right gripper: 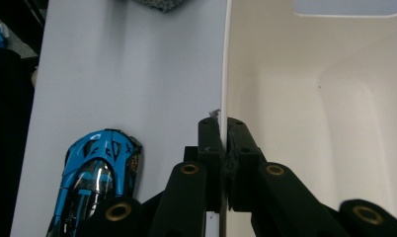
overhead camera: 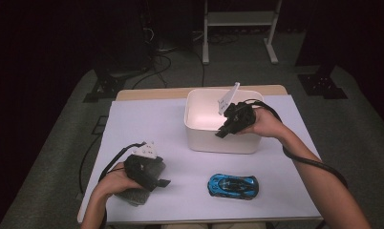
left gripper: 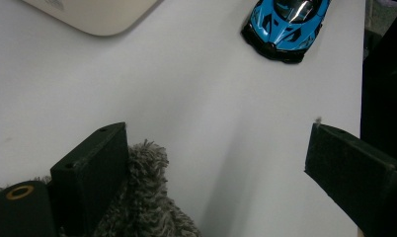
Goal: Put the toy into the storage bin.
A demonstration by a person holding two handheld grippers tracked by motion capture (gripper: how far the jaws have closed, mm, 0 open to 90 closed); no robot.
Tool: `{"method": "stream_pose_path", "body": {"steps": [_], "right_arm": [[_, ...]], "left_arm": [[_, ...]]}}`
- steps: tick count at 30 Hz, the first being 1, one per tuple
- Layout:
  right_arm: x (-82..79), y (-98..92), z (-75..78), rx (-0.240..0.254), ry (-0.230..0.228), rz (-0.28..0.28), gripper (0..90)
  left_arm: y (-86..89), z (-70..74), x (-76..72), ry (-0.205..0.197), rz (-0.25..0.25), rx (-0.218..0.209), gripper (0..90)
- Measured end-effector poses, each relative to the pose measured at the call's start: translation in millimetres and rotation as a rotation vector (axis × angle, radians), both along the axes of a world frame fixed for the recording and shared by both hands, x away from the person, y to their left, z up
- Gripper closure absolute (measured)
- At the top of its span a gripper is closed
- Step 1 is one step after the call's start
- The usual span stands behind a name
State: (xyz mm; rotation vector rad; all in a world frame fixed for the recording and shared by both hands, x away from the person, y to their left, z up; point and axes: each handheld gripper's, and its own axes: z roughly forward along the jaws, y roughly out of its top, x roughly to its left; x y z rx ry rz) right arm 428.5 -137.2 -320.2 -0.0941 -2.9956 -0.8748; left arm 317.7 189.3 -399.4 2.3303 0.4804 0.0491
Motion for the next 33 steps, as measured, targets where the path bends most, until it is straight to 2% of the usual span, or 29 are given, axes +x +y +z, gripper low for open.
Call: {"method": "stream_pose_path", "body": {"steps": [11,20,27,28,32,33], "right_arm": [[-16.5,3.9,-1.5,0.024,0.014,0.045,85.3],[-26.1,4.9,-1.9,0.024,0.015,0.076,85.2],[-28.3,5.1,-1.6,0.017,0.015,0.063,84.1],[-28.3,5.1,-1.6,0.018,0.019,0.06,83.5],[-29.9,2.8,4.7,0.049,0.001,0.019,67.8],[-30.7,1.9,6.8,0.054,0.003,0.016,67.8]], "left_arm": [[-0.8,-1.6,0.0,0.002,0.0,0.004,9.3],[-2.1,-2.1,-0.9,0.003,0.001,0.003,9.3],[-2.3,-3.3,-0.4,0.006,-0.002,0.003,9.3],[-2.0,-3.2,-0.4,0.005,-0.002,0.005,9.3],[-1.9,-3.3,-0.8,0.007,0.0,0.003,9.3],[-2.1,-3.7,-0.9,0.007,-0.002,0.004,9.3]]}}
